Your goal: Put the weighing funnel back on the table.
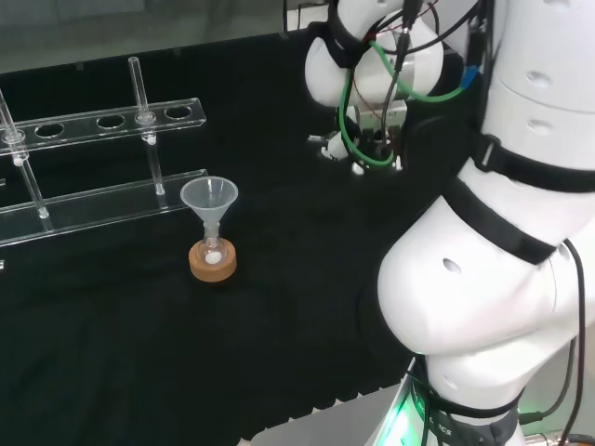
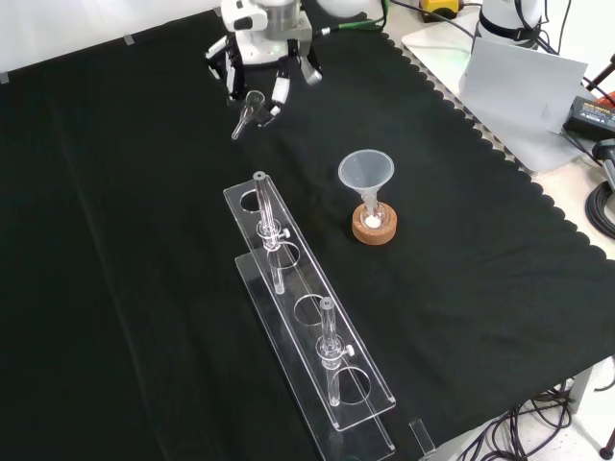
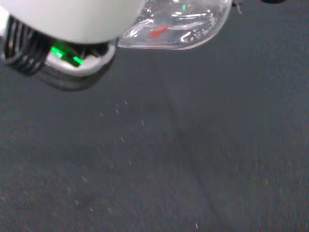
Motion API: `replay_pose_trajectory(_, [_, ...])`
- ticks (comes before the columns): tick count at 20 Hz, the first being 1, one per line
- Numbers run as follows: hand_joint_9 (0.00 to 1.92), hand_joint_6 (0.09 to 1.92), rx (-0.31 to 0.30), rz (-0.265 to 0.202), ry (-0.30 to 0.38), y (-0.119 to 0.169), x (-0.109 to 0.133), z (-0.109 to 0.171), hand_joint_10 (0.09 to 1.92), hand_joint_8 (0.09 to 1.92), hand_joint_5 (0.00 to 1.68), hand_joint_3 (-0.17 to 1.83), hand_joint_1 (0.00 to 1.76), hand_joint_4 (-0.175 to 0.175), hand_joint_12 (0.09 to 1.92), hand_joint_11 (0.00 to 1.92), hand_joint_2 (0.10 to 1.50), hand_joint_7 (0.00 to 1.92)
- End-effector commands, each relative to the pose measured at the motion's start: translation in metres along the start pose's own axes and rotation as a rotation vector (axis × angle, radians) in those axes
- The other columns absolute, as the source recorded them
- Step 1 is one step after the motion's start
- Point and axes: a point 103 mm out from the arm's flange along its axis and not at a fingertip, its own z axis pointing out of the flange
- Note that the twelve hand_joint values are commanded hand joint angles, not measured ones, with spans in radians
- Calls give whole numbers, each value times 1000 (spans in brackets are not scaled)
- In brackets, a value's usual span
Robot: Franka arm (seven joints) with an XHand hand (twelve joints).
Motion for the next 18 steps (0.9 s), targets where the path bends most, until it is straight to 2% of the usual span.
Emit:
replay_pose_trajectory(1, [1473, 87, -22, 99, 50, 10, -12, 67, 157, 87, 1631, 766, 1172, 175, 1294, 579, 502, 1759])
replay_pose_trajectory(7, [1473, 87, 0, 122, 65, 1, -11, 98, 156, 87, 1631, 767, 1172, 175, 1294, 575, 502, 1759])
replay_pose_trajectory(12, [1465, 87, 32, 122, 73, -5, -12, 102, 152, 87, 1619, 722, 1167, 175, 1302, 559, 531, 1741])
replay_pose_trajectory(15, [1378, 87, 87, 101, 55, -6, -15, 91, 116, 87, 1387, 619, 999, 167, 1318, 502, 470, 1566])
replay_pose_trajectory(16, [1324, 87, 115, 94, 47, -6, -15, 86, 94, 87, 1262, 604, 961, 151, 1335, 465, 465, 1486])
replay_pose_trajectory(18, [1184, 87, 144, 77, 32, -6, -15, 75, 87, 87, 893, 575, 877, 108, 1387, 349, 463, 1284])
